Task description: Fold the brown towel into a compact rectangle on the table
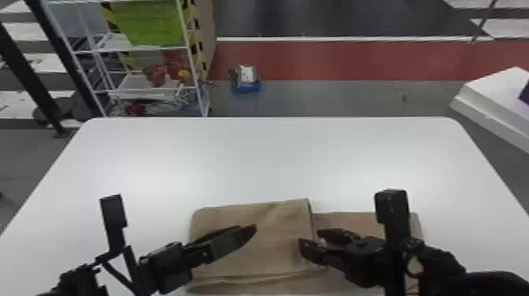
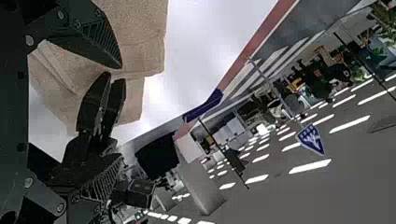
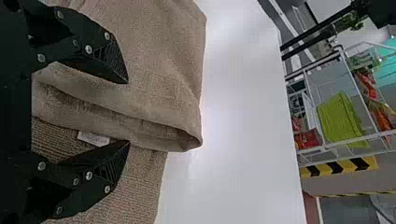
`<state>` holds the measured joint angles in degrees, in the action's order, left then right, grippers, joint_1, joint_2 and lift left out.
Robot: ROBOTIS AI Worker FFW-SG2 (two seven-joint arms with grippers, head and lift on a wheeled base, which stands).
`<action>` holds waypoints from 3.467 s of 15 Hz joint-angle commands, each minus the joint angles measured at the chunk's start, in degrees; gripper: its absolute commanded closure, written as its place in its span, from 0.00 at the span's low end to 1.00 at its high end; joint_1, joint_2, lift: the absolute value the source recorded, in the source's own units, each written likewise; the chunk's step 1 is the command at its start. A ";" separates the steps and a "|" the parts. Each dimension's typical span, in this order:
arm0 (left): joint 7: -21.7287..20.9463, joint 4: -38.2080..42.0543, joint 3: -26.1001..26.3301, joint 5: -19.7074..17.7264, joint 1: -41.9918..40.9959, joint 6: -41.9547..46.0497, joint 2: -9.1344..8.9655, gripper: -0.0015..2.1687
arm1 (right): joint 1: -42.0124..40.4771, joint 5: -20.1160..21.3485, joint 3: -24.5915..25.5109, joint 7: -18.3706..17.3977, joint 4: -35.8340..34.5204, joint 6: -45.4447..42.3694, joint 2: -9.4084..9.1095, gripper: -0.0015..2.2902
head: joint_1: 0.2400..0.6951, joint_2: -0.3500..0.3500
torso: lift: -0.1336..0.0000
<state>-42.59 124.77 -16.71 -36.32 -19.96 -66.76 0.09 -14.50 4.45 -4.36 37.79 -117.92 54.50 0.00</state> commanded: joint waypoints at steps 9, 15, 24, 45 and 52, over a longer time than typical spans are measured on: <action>-0.39 0.04 0.10 -0.07 -0.17 0.00 -0.24 0.12 | -0.26 -0.58 -1.00 0.00 -0.65 0.48 -0.05 0.36 | 1.00 0.58 | 0.07; -0.30 -0.14 0.19 0.02 -0.25 0.00 -0.24 0.12 | 0.00 -0.23 -1.79 -0.17 -0.65 -0.05 -0.05 0.53 | 1.00 0.59 | 0.07; -0.57 0.30 -0.16 -0.07 -0.87 -0.18 -0.24 0.12 | -3.95 0.12 -3.02 -0.53 -11.99 6.10 -0.05 0.54 | 1.00 0.62 | 0.07; 0.40 1.27 -3.94 1.78 -1.57 0.00 -0.24 0.12 | -13.18 -13.85 17.37 1.41 -34.49 18.41 -0.05 0.54 | 1.00 0.52 | 0.07; 0.57 1.44 -3.15 2.04 -2.01 0.18 -0.24 0.12 | -12.92 -18.42 27.83 5.01 -33.61 19.46 -0.05 0.54 | 1.00 0.39 | 0.07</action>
<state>-42.01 126.23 -20.20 -34.44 -21.96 -66.59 0.09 -27.49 -13.86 22.15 42.93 -152.39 74.93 0.00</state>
